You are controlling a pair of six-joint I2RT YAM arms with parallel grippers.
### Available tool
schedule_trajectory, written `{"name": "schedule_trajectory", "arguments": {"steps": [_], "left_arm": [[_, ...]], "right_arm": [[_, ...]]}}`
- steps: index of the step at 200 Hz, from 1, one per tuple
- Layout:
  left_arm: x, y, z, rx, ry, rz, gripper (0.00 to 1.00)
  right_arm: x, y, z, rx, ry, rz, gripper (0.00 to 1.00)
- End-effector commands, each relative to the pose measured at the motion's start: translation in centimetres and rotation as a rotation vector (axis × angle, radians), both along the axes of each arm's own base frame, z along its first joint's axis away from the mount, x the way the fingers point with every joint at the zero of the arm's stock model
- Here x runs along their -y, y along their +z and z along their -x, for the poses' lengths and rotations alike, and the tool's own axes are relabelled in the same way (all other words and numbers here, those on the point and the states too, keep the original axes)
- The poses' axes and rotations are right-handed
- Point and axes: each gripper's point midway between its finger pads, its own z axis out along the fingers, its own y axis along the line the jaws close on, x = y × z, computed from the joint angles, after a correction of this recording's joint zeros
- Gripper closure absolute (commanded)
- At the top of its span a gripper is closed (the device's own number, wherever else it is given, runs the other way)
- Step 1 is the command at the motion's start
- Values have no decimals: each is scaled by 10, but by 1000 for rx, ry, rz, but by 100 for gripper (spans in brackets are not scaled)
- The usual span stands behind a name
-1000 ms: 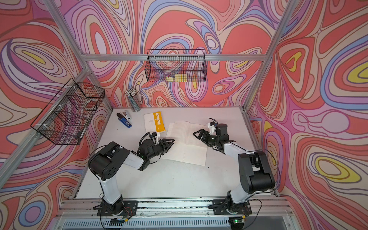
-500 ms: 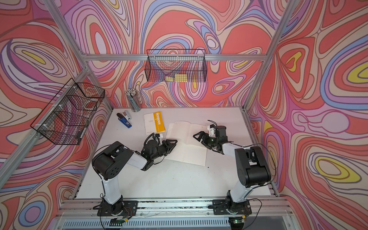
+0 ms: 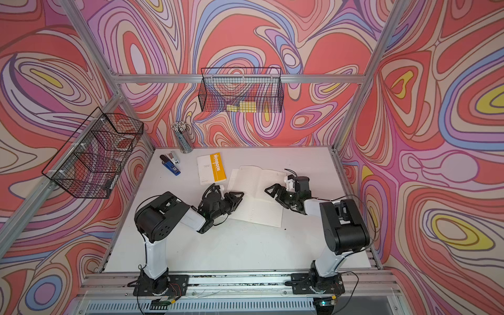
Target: Close the notebook
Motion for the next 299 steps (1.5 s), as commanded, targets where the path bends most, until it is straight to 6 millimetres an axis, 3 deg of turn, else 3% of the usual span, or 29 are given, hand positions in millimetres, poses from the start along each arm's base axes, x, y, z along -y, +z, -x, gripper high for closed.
{"name": "schedule_trajectory", "arguments": {"steps": [1,81,142,206,242,265,299], "left_arm": [[4,3,0,-3,28,31,59],[-6,-13,-12,21,136,21,59],[-5,0,-24,91,191,39,63],[3,5,-35,124,217,42,79],[7,5,-34,127,203,40,100],[9,9,-31,143,187,38,100],[18,33,-30,229,124,18,100]], "right_arm": [[1,-7,4,-19,-1,-3,2],[1,-7,7,-20,0,-14,2],[1,-6,12,-17,5,-14,2],[1,-9,18,-21,6,-17,2],[0,-8,19,-20,8,-20,2],[0,-6,17,-12,10,-23,2],[-3,6,14,21,27,-33,2]]}}
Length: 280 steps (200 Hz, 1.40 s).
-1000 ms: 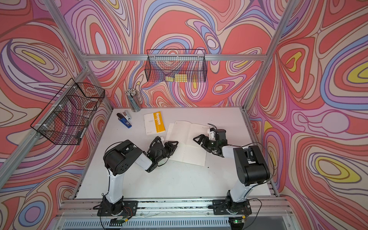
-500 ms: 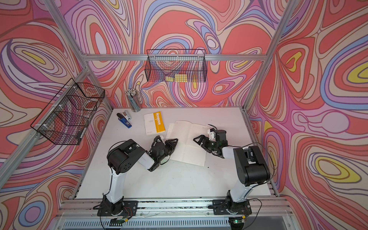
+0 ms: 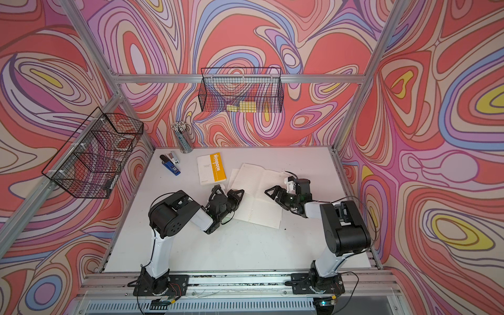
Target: Close the notebook
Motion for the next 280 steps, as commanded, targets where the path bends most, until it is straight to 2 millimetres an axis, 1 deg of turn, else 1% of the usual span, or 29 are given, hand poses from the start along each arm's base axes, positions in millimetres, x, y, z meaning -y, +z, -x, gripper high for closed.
{"name": "schedule_trajectory", "arguments": {"steps": [1,22,44,59,79,94,114,126,142,164,183,202,220,242,253,266,280], "left_arm": [[13,35,1,119,-57,8,100],[20,52,4,170,-104,-22,100],[28,71,5,226,-183,-51,100],[29,82,7,261,-226,-63,100],[19,86,10,273,-232,-113,100],[9,86,14,274,-238,-170,100],[-9,90,22,280,-233,-261,100],[-21,93,28,283,-223,-343,100],[-37,94,38,268,-231,-498,100],[-62,108,49,267,-226,-690,100],[-83,110,59,240,-232,-844,100],[-97,105,68,216,-255,-950,100],[-103,100,77,205,-282,-1068,100],[-102,93,88,215,-326,-1168,100],[-97,88,94,223,-356,-1200,100],[-88,84,100,259,-402,-1230,100],[-77,79,108,300,-445,-1216,100]], "right_arm": [[-1,7,5,-2,13,-11,2],[-1,24,2,26,23,-3,2],[-2,54,-2,78,30,2,2],[-1,72,-2,107,31,10,2],[-1,95,-1,147,30,11,2],[0,104,0,161,27,9,2],[1,109,2,169,25,8,2],[0,108,3,165,24,7,2],[1,105,4,161,22,4,2],[0,99,5,145,23,-7,2],[-3,96,4,137,23,-30,2],[-4,96,2,137,20,-47,2],[-4,97,1,139,21,-54,2],[-4,100,0,141,19,-56,2],[-5,99,-1,133,20,-59,2],[-5,99,-3,129,18,-64,2],[-6,100,-6,131,14,-72,2]]}}
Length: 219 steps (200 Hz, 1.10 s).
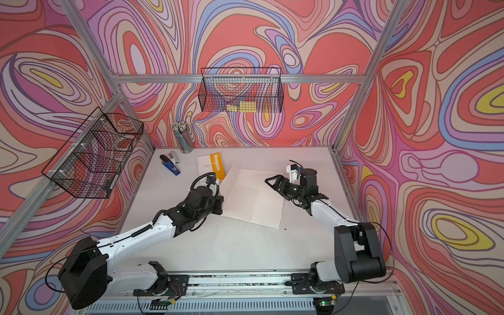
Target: Close the notebook
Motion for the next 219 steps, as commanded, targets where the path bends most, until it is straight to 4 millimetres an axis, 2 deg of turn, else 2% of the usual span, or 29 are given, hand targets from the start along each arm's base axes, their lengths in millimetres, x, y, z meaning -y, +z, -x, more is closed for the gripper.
{"name": "schedule_trajectory", "arguments": {"steps": [1,42,93,123,150,161,177,219], "left_arm": [[4,-10,11,22,-81,-100,100],[33,-23,34,23,-217,-77,100],[67,-44,54,21,-335,-213,100],[85,-56,58,31,-371,-317,100],[93,-68,61,20,-384,-350,100],[96,-70,62,15,-393,-356,95],[100,-74,64,8,-403,-365,76],[106,-82,68,-11,-415,-362,61]], "right_arm": [[-2,3,-6,7,2,-20,2],[-10,5,-13,10,17,-30,2],[-38,10,-20,25,62,-39,2],[-49,20,-26,49,75,-39,2],[-52,26,-29,58,83,-43,2],[-53,27,-28,59,85,-44,2],[-54,26,-28,58,86,-45,2],[-59,15,-24,37,90,-52,2]]}}
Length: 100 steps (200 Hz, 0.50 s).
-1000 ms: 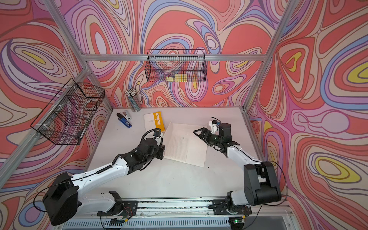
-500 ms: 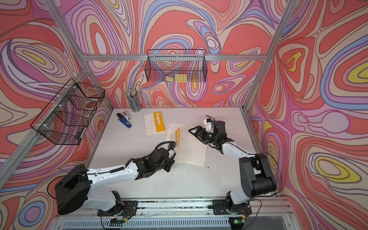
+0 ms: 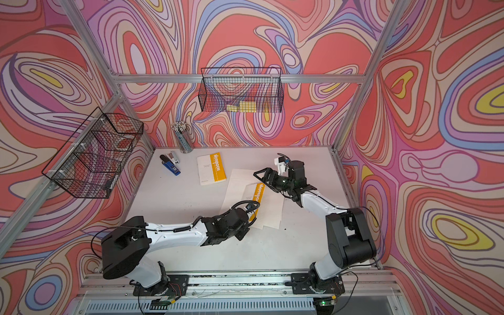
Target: Close the notebook
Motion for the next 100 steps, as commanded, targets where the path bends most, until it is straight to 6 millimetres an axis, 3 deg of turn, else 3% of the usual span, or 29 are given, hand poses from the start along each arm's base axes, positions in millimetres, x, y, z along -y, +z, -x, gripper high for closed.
{"name": "schedule_trajectory", "arguments": {"steps": [1,100], "left_arm": [[4,0,0,3,-6,-14,61],[15,-16,1,-29,-17,-5,58]], "right_arm": [[-4,-6,0,1,-3,-3,2],[-23,-37,18,-64,33,4,2]]}}
